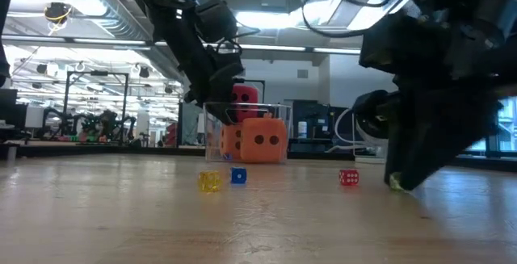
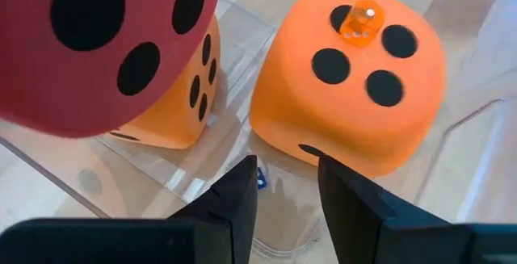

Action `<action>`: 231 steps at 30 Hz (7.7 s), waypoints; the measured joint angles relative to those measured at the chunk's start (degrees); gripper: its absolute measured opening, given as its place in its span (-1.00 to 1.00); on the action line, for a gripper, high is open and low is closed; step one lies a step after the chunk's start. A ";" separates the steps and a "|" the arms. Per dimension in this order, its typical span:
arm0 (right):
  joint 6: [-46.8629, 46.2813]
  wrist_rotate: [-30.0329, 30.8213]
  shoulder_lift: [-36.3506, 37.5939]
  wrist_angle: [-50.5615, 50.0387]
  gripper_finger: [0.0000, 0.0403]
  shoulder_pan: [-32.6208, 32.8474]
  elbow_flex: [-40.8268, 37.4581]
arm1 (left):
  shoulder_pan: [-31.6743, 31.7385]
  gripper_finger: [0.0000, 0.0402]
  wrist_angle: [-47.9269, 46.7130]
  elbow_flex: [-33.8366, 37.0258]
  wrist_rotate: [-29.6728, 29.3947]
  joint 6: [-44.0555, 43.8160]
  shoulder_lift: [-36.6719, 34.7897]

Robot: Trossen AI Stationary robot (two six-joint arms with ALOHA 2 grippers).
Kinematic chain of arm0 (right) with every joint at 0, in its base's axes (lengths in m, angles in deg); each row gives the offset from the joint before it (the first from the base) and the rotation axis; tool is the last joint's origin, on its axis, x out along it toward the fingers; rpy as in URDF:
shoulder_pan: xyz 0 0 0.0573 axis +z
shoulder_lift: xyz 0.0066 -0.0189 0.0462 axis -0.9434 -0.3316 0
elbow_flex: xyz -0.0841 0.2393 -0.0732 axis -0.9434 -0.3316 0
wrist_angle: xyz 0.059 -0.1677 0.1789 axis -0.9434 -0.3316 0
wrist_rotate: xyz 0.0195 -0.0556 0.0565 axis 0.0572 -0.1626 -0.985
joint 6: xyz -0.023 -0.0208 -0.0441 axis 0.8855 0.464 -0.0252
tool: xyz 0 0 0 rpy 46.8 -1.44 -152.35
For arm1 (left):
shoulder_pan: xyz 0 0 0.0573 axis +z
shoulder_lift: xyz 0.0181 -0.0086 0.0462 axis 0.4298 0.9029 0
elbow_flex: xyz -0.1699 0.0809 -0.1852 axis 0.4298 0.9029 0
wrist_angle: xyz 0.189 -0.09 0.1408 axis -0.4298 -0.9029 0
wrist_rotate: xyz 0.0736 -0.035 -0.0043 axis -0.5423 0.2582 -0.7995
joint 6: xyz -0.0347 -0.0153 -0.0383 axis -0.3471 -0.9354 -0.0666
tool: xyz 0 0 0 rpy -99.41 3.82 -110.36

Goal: Pick & Place Dice
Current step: Put the right small yellow die into the bin, then put the small yellow die into the bin

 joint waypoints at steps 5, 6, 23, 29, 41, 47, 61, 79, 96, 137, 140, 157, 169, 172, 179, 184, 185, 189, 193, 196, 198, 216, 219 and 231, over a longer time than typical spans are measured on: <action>-3.49 1.93 6.27 -7.44 -0.74 -1.83 0.46 | -0.14 -0.37 0.09 -0.02 -0.14 -0.43 -2.97; -3.58 2.90 7.78 -9.17 -0.72 -2.21 0.45 | -0.14 -0.37 0.15 -0.02 -0.23 -0.43 -3.84; 2.88 15.37 29.45 -8.19 -0.68 -21.47 3.06 | -10.39 -0.37 8.77 -0.02 -5.22 3.98 -23.56; 8.19 7.13 23.98 -8.15 -0.72 -31.26 11.69 | -16.71 -0.37 9.34 0.69 -6.60 4.20 -25.42; 19.01 -6.82 3.45 -9.71 -0.69 -44.94 20.47 | -24.20 -0.37 -8.25 2.16 -6.86 -6.10 -23.44; 18.23 -10.77 -3.42 -9.62 -0.69 -48.47 26.05 | -27.56 -0.37 -9.22 2.16 -6.37 -8.67 -18.15; 19.32 -11.45 -9.32 -12.50 -0.66 -51.07 29.31 | -29.88 -0.36 -5.79 2.16 -3.87 -10.71 -4.80; 18.88 -11.45 -9.34 -13.20 -0.58 -51.05 29.29 | -31.63 -0.36 -0.42 2.16 4.44 -8.16 5.06; 18.86 -11.43 -9.34 -13.42 -0.57 -51.05 29.24 | -33.58 -0.35 0.39 2.16 9.13 -6.53 5.04; 17.13 0.06 6.29 -16.59 0.14 -45.67 29.24 | -36.74 -0.02 8.52 2.14 9.15 -5.36 5.02; 15.92 1.51 7.46 -17.91 0.14 -44.80 29.22 | -37.82 -0.02 9.16 2.14 8.36 -4.43 5.02; 14.99 2.11 7.14 -19.39 0.14 -44.52 29.22 | -44.19 -0.02 11.46 2.14 1.99 -7.24 7.13; 15.01 2.12 7.14 -20.31 0.14 -44.54 29.22 | -45.62 -0.02 13.94 2.14 -2.88 -6.90 9.89; 15.01 2.12 7.14 -20.40 0.14 -44.54 29.22 | -45.64 -0.03 13.87 2.14 -1.43 -5.53 9.89; 15.04 2.11 7.14 -20.42 0.14 -44.54 29.22 | -45.47 -0.08 15.14 2.14 -0.25 -4.90 12.45; 15.06 2.12 7.14 -20.68 0.14 -44.56 29.22 | -45.13 -0.16 16.14 2.14 0.73 -4.91 13.10; 15.06 2.12 7.14 -20.70 0.14 -44.56 29.22 | -45.10 -0.19 16.12 2.14 0.76 -4.92 13.10; 15.23 2.12 7.14 -20.92 0.14 -44.54 29.22 | -45.07 -0.36 16.05 2.14 0.74 -4.93 13.10; 15.23 2.12 7.65 -20.62 0.14 -44.24 29.22 | -44.93 -0.55 16.03 2.14 0.72 -4.31 13.12; 15.87 2.12 8.97 -20.28 0.14 -43.60 29.22 | -44.74 -0.67 16.14 2.14 1.05 -4.01 13.15; 16.08 2.10 10.21 -20.51 0.14 -43.00 29.22 | -44.69 -0.73 16.18 2.14 1.41 -3.99 13.15; 6.13 -4.11 18.84 -34.83 0.14 -26.07 29.26 | -40.96 -0.78 6.74 2.19 1.84 -8.14 0.71; 5.30 -3.31 18.82 -34.64 0.14 -22.66 27.97 | -38.80 -0.78 6.19 2.19 0.04 -8.87 -3.22; -5.25 -4.51 18.66 -10.25 0.14 -13.90 6.30 | -22.03 -0.81 0.93 2.14 -3.01 -11.57 -15.38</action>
